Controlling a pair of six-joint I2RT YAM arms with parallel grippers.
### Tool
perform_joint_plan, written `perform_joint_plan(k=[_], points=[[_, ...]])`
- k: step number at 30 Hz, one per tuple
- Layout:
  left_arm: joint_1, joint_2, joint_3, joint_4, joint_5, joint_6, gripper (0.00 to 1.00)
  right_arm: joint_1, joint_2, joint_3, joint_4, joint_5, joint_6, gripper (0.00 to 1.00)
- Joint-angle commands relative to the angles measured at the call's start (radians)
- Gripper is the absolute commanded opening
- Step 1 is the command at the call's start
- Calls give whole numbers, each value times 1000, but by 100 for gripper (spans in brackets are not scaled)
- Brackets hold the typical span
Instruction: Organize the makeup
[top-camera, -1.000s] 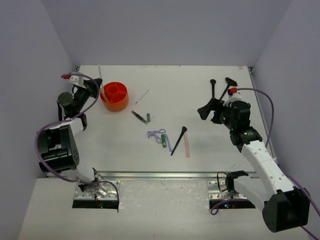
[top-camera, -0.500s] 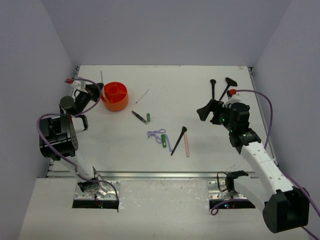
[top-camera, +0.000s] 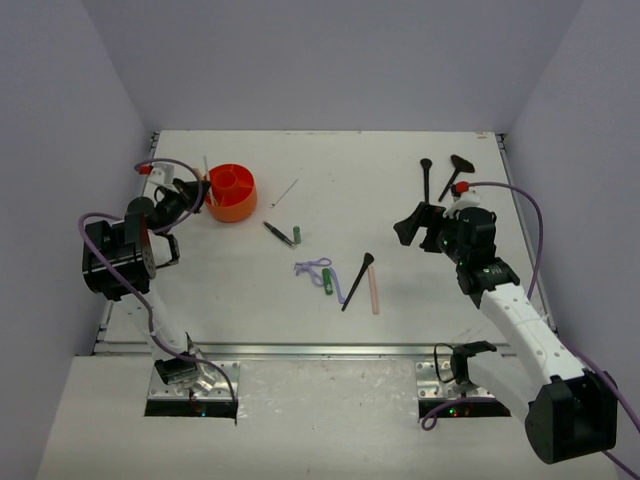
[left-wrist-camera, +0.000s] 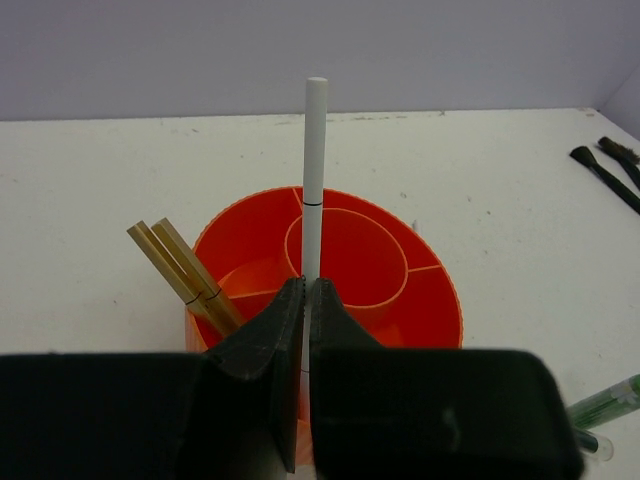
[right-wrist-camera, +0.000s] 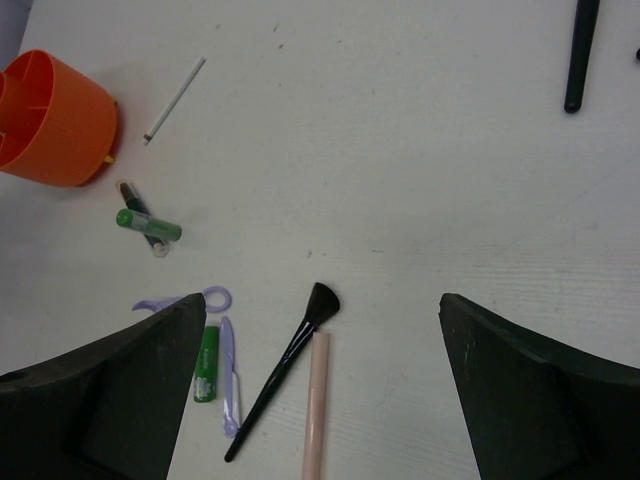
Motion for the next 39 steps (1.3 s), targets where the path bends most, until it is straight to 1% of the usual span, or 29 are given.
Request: perform_joint_plan(k=[1,9,11,14,16,19,24,28,30,31,32,34,35,37,39], points=[[22,26,30,259,-5,-32,0,5,-21,-6,24,25,-20,99],[27,27,23,276,-18,-46,0,5,-32,10,4,22,-24,99],[27,23,13,282,-19,-46,4,5,-41,11,4,23,-25,99],[28,14,5,278,-19,-42,14,5,-62,0,4,33,-23,99],[30,6,-4,276,-20,-40,16,5,-72,-2,0,38,-31,99],[31,-1,-7,261,-21,-34,14,5,-82,4,-28,38,-41,99],[31,-23,-20,237,-21,-18,14,5,-96,0,-34,35,-50,99],[30,-87,-36,186,-29,6,15,5,-99,-6,-34,36,-58,99],[30,-167,-42,140,-52,5,15,5,-97,-11,-33,28,-61,99],[30,-175,-42,123,-60,5,16,5,-97,-16,-32,24,-62,99],[30,-234,-46,95,-71,13,18,5,-101,-23,-29,21,-67,99],[24,-322,-33,13,-45,57,25,5,-108,-38,-27,23,-77,99],[10,-353,-22,-92,-35,88,27,5,-113,-42,-27,26,-86,99],[-55,-410,45,-375,-61,231,27,5,-117,-48,-31,34,-98,99],[-155,-435,134,-654,-143,388,27,5,-118,-49,-38,33,-108,99]])
